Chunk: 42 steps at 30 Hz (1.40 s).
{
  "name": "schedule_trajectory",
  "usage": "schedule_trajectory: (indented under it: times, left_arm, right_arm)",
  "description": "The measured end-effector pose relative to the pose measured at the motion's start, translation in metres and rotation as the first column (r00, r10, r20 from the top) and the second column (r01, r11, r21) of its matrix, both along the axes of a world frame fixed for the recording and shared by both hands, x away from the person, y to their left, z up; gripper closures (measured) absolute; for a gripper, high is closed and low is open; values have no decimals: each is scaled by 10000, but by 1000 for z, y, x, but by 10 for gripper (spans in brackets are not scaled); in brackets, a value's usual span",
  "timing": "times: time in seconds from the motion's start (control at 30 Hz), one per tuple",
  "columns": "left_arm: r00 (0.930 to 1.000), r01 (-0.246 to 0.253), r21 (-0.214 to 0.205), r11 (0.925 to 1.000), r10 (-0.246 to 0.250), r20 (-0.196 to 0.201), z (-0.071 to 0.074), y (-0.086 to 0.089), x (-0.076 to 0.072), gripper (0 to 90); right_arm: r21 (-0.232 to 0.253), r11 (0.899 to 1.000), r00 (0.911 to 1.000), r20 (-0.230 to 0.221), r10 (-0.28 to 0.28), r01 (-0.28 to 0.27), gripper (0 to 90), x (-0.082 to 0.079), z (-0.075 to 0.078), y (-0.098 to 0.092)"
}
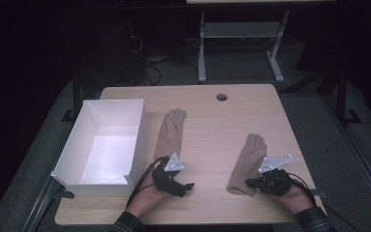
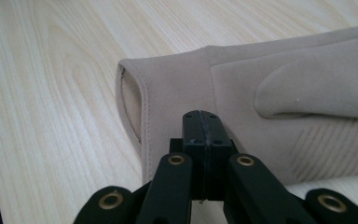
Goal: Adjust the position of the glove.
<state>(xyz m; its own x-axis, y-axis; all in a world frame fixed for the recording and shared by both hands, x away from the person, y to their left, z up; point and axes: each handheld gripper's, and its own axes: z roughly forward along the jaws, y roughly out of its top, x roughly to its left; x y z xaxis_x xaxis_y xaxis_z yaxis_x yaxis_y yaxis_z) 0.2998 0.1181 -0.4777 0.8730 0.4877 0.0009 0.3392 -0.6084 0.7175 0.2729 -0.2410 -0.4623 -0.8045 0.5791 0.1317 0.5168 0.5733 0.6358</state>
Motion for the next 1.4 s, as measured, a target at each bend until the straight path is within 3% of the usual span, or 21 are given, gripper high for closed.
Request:
schedule_trajectory:
  times: [0.63, 1.0, 1.17, 1.33, 1.4]
  left_arm:
    - [10000, -12, 10, 10000, 12, -6, 0, 0, 0, 126]
    - [10000, -16, 16, 10000, 16, -2, 0, 0, 0, 125]
    - [10000, -23, 16, 10000, 23, 0, 0, 0, 0, 125]
    - [10000, -35, -3, 10000, 35, -10, 0, -1, 0, 125]
    - [10000, -38, -5, 10000, 38, -17, 0, -1, 0, 125]
  right_arm:
    - [-26, 9985, 9985, -108, -543, 542, 899, -4, 1, -25]
    - [-120, 9948, 9948, 42, -1013, 1013, 899, -5, 1, -43]
    - [-385, 9906, 9913, 196, -1303, 1310, 899, -3, 2, -51]
    - [-216, 9905, 9906, 156, -1357, 1360, 893, -3, 4, -52]
    - [-18, 9882, 9877, 350, -1527, 1529, 889, -3, 8, -53]
